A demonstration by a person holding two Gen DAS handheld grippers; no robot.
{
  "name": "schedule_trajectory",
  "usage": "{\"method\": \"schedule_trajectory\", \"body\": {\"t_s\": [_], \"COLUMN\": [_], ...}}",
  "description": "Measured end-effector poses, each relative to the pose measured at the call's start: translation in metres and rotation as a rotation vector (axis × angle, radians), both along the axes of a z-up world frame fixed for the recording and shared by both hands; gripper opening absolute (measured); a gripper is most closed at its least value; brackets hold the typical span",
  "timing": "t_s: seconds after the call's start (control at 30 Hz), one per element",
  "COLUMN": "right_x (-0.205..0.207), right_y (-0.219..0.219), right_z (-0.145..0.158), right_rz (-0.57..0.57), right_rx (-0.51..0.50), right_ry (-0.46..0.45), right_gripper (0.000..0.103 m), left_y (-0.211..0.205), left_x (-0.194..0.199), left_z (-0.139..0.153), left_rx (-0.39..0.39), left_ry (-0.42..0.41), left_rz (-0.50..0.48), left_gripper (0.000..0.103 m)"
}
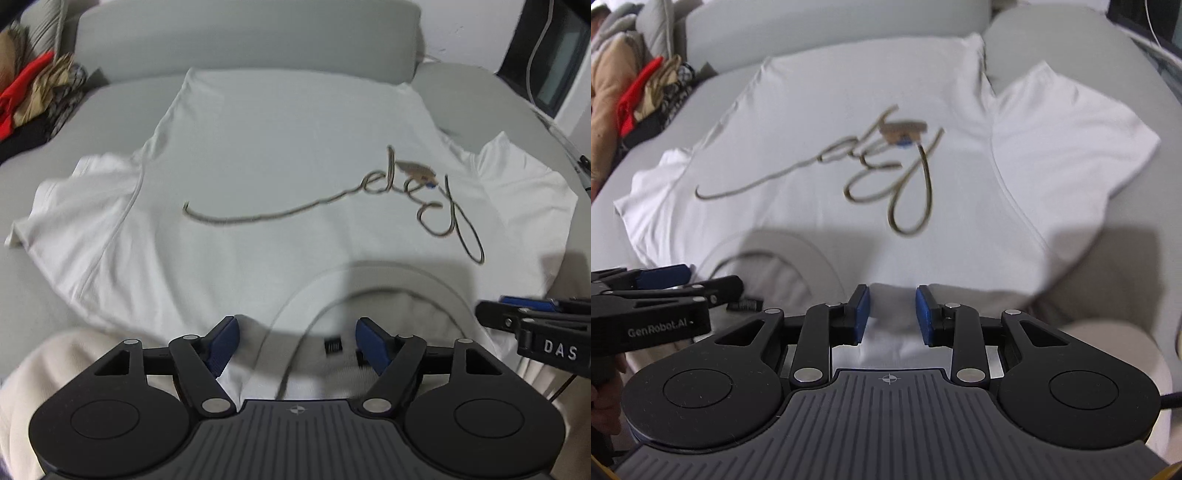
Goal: Fold clothes
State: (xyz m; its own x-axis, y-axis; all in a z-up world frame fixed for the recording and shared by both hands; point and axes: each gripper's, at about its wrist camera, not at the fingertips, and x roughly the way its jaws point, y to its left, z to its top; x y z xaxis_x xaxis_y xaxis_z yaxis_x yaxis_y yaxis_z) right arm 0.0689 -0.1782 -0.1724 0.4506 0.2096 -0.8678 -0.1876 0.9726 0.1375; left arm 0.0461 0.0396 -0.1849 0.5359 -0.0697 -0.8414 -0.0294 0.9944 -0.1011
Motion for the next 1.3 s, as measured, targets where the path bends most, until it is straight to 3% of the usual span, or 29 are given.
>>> {"method": "schedule_trajectory", "body": {"t_s": [0.13,0.2,0.27,0.3,0.37,0.43,0.5,0.6,0.8,0.93,1.1,1.13,1.17,1.2,1.3], "right_x": [-0.005,-0.003,-0.004,-0.006,-0.011,-0.016,-0.016,-0.005,0.025,0.041,0.063,0.067,0.070,0.071,0.065], "right_y": [-0.015,-0.029,-0.044,-0.052,-0.070,-0.093,-0.119,-0.158,-0.210,-0.215,-0.209,-0.205,-0.202,-0.199,-0.194], "right_z": [-0.005,-0.003,0.008,0.014,0.033,0.049,0.054,0.053,0.020,0.013,0.011,0.010,0.010,0.010,0.015], "right_rz": [-0.049,-0.104,-0.152,-0.181,-0.258,-0.363,-0.462,-0.596,-0.758,-0.738,-0.633,-0.609,-0.590,-0.586,-0.608], "right_rx": [0.038,0.123,0.247,0.302,0.377,0.399,0.406,0.415,0.510,0.503,0.465,0.442,0.420,0.399,0.336], "right_ry": [0.116,0.146,0.118,0.085,-0.044,-0.186,-0.255,-0.296,-0.210,-0.236,-0.252,-0.255,-0.253,-0.254,-0.297], "right_gripper": [0.035,0.035,0.041,0.048,0.072,0.073,0.073,0.065,0.054,0.041,0.040,0.036,0.017,0.005,0.002], "left_y": [-0.004,-0.005,-0.004,-0.004,-0.005,-0.007,-0.007,-0.008,-0.006,-0.002,0.002,0.002,0.002,0.001,0.002], "left_x": [-0.010,-0.017,-0.022,-0.024,-0.027,-0.028,-0.027,-0.024,-0.021,-0.019,-0.016,-0.016,-0.015,-0.015,-0.016], "left_z": [-0.002,0.002,0.011,0.015,0.023,0.026,0.025,0.024,0.024,0.022,0.017,0.016,0.015,0.014,0.015], "left_rx": [0.011,0.018,-0.004,-0.014,-0.019,-0.016,-0.024,-0.034,-0.044,-0.049,-0.057,-0.056,-0.055,-0.053,-0.051], "left_ry": [0.088,0.086,0.040,0.016,-0.031,-0.052,-0.053,-0.057,-0.078,-0.072,-0.056,-0.052,-0.048,-0.045,-0.050], "left_rz": [-0.029,-0.037,-0.043,-0.047,-0.055,-0.063,-0.067,-0.070,-0.062,-0.045,-0.033,-0.033,-0.033,-0.034,-0.034], "left_gripper": [0.076,0.066,0.067,0.068,0.069,0.069,0.069,0.069,0.069,0.069,0.069,0.069,0.069,0.069,0.069]}}
